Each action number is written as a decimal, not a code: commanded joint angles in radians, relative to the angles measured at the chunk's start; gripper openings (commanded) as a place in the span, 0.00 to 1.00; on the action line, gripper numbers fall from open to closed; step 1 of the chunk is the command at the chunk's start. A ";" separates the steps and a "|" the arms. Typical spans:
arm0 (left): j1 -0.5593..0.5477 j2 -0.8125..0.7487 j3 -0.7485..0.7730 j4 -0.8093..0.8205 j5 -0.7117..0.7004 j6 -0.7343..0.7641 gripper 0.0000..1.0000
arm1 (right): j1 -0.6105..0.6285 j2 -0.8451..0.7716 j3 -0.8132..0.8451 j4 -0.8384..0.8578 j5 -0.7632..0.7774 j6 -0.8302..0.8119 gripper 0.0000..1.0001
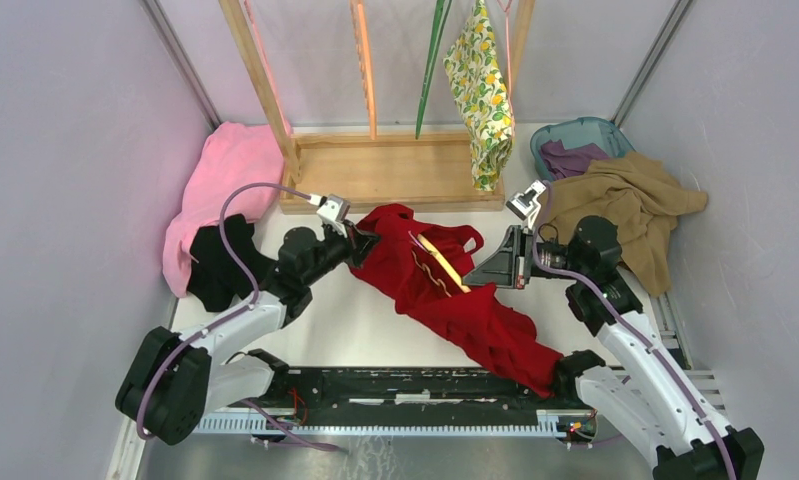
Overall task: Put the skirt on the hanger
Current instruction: Hang the skirt on the hanger.
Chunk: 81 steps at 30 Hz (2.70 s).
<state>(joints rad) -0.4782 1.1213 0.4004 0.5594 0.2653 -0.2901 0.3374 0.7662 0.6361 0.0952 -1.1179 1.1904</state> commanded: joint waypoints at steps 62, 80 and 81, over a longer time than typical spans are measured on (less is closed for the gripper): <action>0.023 0.094 0.044 -0.067 -0.306 0.048 0.03 | 0.246 0.374 0.343 -0.540 0.738 -0.879 0.50; 0.023 0.119 0.079 -0.095 -0.317 0.055 0.03 | 0.245 0.630 0.166 -0.340 0.781 -0.878 0.48; 0.023 0.121 0.081 -0.095 -0.316 0.055 0.03 | 0.246 0.640 0.163 -0.332 0.785 -0.879 0.48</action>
<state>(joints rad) -0.4603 1.2373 0.4438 0.4175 -0.0261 -0.2287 0.5766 1.3827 0.8173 -0.3359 -0.3710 0.3264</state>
